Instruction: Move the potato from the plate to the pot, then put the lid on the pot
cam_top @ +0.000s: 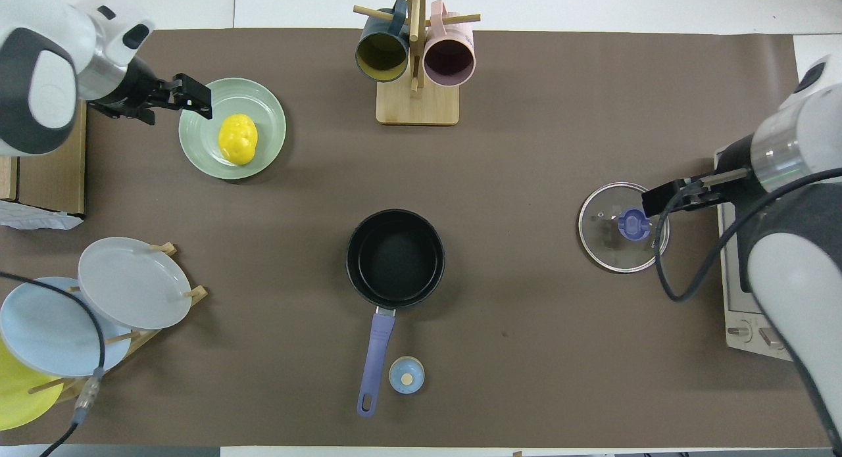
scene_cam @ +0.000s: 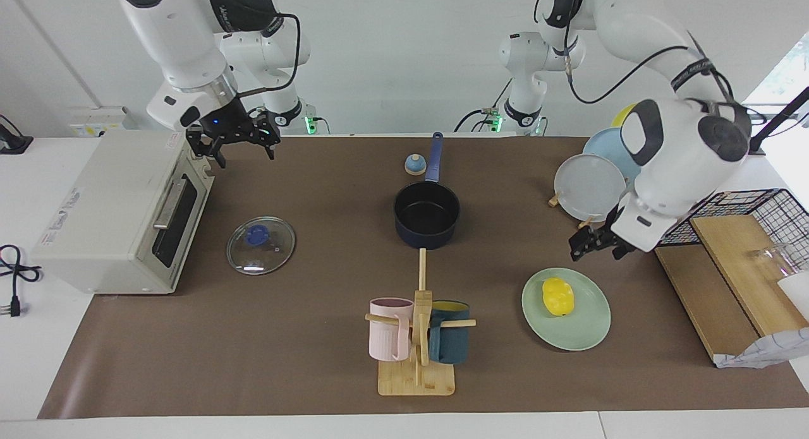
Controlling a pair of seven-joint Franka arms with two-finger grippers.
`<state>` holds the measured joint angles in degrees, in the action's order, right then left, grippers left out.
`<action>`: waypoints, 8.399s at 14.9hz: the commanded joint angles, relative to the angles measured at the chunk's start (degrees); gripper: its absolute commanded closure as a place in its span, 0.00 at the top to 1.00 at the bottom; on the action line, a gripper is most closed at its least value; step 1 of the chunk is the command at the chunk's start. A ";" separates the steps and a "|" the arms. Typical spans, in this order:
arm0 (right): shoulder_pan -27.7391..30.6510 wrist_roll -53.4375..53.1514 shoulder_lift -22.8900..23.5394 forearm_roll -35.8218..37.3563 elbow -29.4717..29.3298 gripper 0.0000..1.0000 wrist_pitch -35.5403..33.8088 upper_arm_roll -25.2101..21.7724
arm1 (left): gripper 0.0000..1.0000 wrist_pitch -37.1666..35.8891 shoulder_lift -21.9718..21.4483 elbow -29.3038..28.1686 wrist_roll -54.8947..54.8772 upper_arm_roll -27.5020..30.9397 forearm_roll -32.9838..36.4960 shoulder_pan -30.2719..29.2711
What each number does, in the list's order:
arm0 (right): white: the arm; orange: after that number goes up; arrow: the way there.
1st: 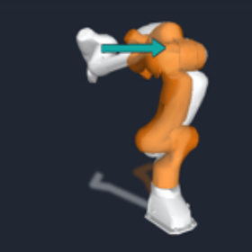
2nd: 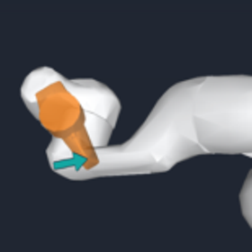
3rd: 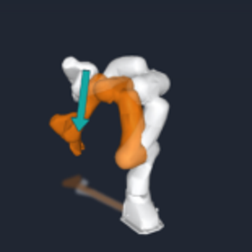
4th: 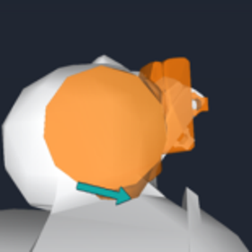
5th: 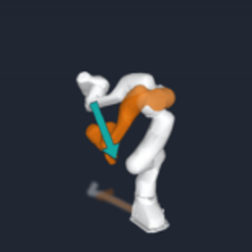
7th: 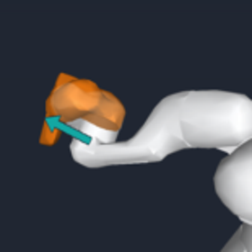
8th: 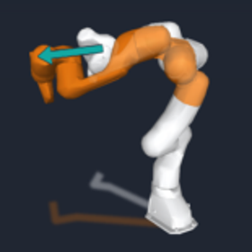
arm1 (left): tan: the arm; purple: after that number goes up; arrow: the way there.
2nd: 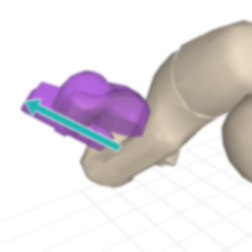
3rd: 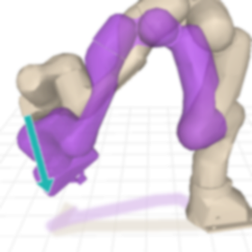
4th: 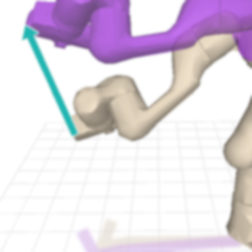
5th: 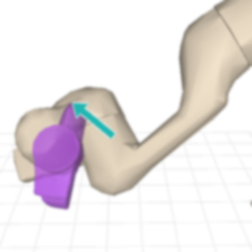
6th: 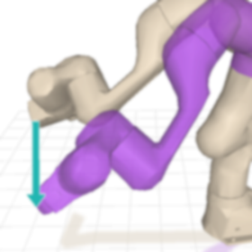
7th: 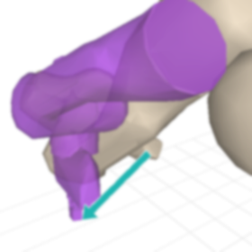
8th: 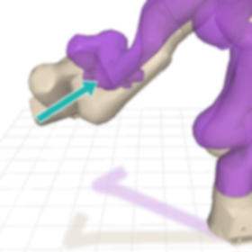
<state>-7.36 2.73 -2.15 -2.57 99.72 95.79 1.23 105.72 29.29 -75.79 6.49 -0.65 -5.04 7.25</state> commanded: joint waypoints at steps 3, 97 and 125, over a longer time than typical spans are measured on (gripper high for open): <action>-1.43 3.15 2.75 -0.68 10.05 1.00 11.42 0.00 | 1.00 7.82 7.36 1.45 3.27 0.56 0.11 2.07; -23.29 -24.13 10.40 3.72 2.33 0.00 15.56 0.80 | 1.00 -10.19 -32.01 -21.68 5.05 -0.22 3.28 4.91; -34.04 -38.85 20.16 4.77 -2.34 0.00 20.75 0.71 | 1.00 -14.66 -31.84 -18.78 -0.77 -0.31 2.84 -2.15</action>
<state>-42.06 -35.72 17.32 1.42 98.21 116.25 1.61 90.36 -2.04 -93.46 5.90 -0.87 -1.57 4.92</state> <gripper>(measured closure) 0.339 0.000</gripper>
